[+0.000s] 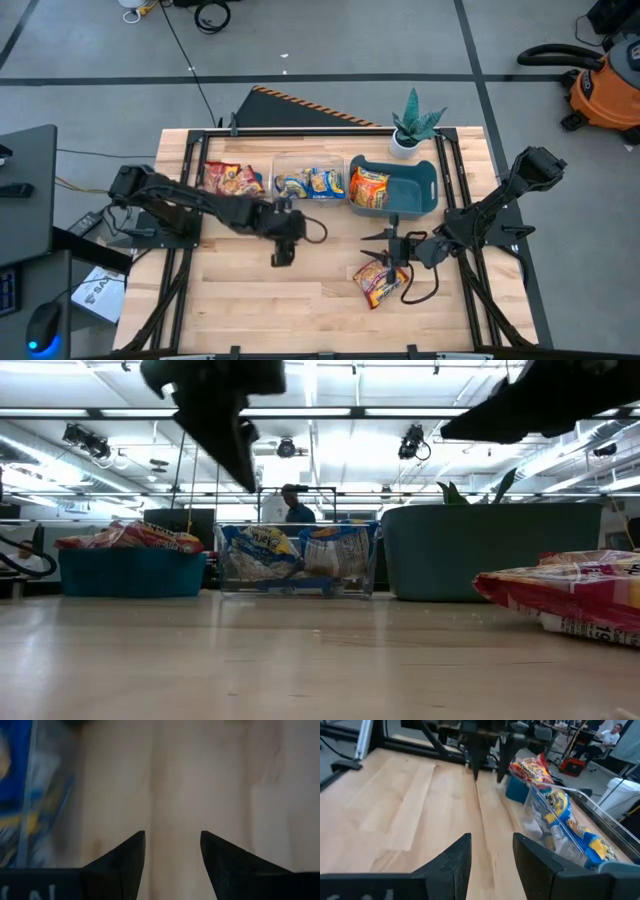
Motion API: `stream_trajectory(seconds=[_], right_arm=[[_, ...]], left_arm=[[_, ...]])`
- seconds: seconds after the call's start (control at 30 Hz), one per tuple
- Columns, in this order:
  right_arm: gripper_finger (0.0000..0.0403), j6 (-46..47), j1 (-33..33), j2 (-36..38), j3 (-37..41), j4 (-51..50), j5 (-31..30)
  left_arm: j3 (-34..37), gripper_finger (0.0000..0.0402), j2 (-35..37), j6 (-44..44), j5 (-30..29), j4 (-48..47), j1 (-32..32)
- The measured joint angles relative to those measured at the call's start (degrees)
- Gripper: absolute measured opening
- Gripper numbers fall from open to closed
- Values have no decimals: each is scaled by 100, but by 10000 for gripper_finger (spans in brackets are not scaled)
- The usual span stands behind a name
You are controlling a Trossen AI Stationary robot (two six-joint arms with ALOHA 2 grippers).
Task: Sort Maruchan noodles
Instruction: Put the red noodle pack into the left blue bin
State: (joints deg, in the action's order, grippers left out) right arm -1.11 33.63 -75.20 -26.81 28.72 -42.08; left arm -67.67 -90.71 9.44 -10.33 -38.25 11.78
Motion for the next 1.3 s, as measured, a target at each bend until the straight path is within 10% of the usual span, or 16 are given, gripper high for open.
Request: stream_trajectory(seconds=[0.27,0.77,1.3], right_arm=[[144,484,-7,12,-124,-342,819],[121,3297,430,137,-824,-3889,1447],[121,2491,644,149,-833,-3399,-548]], left_arm=[[126,197,-669,130,163,1698,396],[-1004,197,-2522,-733,206,3378,463],[-1009,197,-3369,-736,180,4902,686]])
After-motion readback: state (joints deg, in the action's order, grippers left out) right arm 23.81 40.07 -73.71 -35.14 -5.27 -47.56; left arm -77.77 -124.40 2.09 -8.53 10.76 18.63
